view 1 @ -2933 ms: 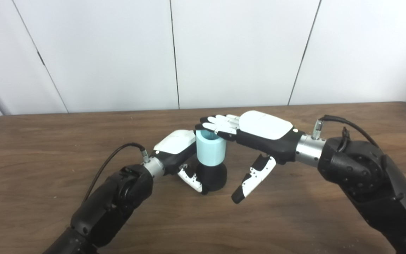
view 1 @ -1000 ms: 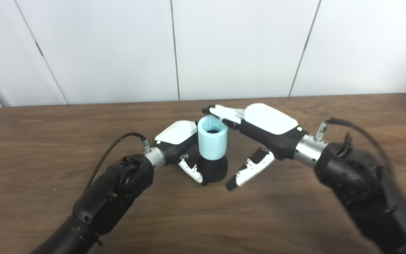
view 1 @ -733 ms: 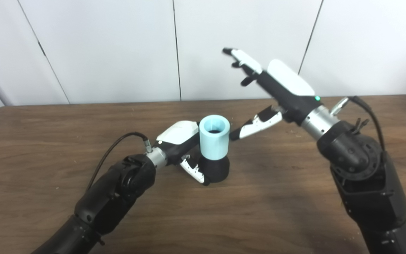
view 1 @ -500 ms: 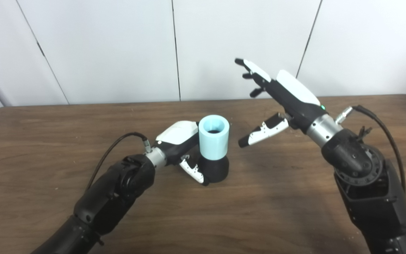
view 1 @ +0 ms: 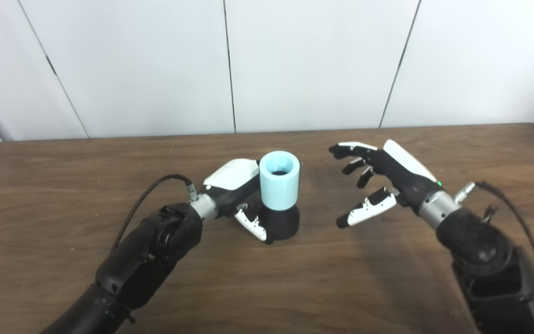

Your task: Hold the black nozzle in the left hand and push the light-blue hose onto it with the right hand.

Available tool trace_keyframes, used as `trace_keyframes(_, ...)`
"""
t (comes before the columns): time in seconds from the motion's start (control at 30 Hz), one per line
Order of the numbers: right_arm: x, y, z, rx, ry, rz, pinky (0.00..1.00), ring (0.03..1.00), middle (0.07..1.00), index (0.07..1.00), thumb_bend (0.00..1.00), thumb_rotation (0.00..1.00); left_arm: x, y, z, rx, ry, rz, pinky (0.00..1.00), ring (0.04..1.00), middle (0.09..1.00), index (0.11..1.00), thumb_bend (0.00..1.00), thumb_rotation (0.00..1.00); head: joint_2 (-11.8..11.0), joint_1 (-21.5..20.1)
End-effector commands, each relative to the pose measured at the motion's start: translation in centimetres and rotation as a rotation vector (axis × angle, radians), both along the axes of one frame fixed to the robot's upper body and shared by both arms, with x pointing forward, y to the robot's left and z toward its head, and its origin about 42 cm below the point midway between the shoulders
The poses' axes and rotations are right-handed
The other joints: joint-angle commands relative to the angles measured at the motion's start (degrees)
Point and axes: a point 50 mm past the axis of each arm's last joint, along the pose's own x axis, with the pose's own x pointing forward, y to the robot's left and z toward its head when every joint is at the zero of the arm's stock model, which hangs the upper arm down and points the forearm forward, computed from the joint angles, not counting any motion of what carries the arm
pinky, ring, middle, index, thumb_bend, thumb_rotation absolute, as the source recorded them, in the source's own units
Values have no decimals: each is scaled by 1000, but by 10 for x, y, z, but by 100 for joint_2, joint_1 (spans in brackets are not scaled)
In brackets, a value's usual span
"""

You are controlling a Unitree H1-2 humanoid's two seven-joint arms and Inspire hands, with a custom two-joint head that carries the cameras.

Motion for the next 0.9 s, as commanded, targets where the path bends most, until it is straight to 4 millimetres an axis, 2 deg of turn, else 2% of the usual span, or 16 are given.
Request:
trace_keyframes(0.0, 4, -3, 9, 65, -65, -49, 502, 668, 770, 782, 737, 0, -12, 14, -35, 99, 132, 21, 996, 646, 589, 527, 591, 42, 1, -1)
trace_keyframes(0.03, 5, -2, 5, 91, -58, -66, 500, 664, 770, 782, 735, 0, -13, 15, -34, 91, 126, 20, 990, 668, 643, 618, 754, 73, -21, 34)
trace_keyframes(0.07, 5, -1, 3, 107, -55, -75, 500, 663, 770, 782, 734, 0, -13, 16, -33, 88, 122, 19, 988, 681, 668, 656, 811, 88, -21, 34)
trace_keyframes(0.17, 6, 1, -8, 174, -38, -115, 506, 662, 771, 782, 732, 5, -12, 17, -30, 75, 97, 29, 986, 748, 753, 744, 882, 142, -28, 49)
trace_keyframes(0.2, 6, 2, -10, 191, -34, -125, 517, 664, 772, 783, 732, 13, -13, 18, -29, 69, 93, 33, 991, 802, 821, 800, 903, 173, -29, 53)
trace_keyframes(0.27, 7, 2, -14, 219, -30, -143, 523, 665, 773, 783, 732, 18, -13, 20, -26, 54, 90, 46, 995, 830, 856, 829, 914, 189, -27, 58)
trace_keyframes(0.3, 7, 3, -17, 244, -28, -157, 528, 665, 773, 784, 732, 21, -13, 23, -23, 36, 90, 62, 998, 878, 898, 871, 936, 210, -19, 79)
trace_keyframes(0.33, 6, 4, -21, 272, -26, -173, 531, 664, 772, 784, 731, 22, -13, 27, -19, 17, 85, 82, 1000, 960, 966, 951, 981, 256, -14, 84)
trace_keyframes(0.37, 5, 6, -24, 297, -25, -188, 531, 663, 771, 784, 731, 20, -14, 32, -14, -8, 73, 106, 1000, 980, 983, 975, 991, 272, -14, 84)
trace_keyframes(0.47, 4, 8, -28, 334, -26, -216, 531, 661, 768, 784, 731, 14, -18, 43, 1, -73, 48, 159, 1000, 998, 998, 997, 1000, 255, -7, 113)
trace_keyframes(0.53, 3, 8, -30, 338, -27, -225, 543, 660, 766, 783, 732, 16, -21, 51, 6, -114, 42, 192, 1000, 1000, 998, 987, 998, 199, -10, 104)
trace_keyframes(0.63, 2, 8, -32, 339, -27, -231, 575, 663, 766, 784, 733, 18, -23, 64, 8, -156, 32, 234, 1000, 990, 979, 960, 970, 124, -10, 109)
trace_keyframes(0.73, 1, 8, -34, 339, -27, -234, 600, 666, 767, 785, 733, 13, -26, 76, 9, -203, 14, 274, 1000, 976, 965, 943, 951, 92, 4, 93)
trace_keyframes(0.83, -1, 7, -34, 342, -29, -235, 601, 666, 769, 784, 733, 1, -31, 86, 10, -252, -1, 316, 971, 953, 945, 930, 896, 53, -3, 94)
trace_keyframes(0.87, -2, 6, -34, 345, -31, -235, 594, 665, 769, 782, 733, 0, -33, 90, 10, -285, -8, 343, 925, 942, 935, 923, 864, 45, -7, 95)
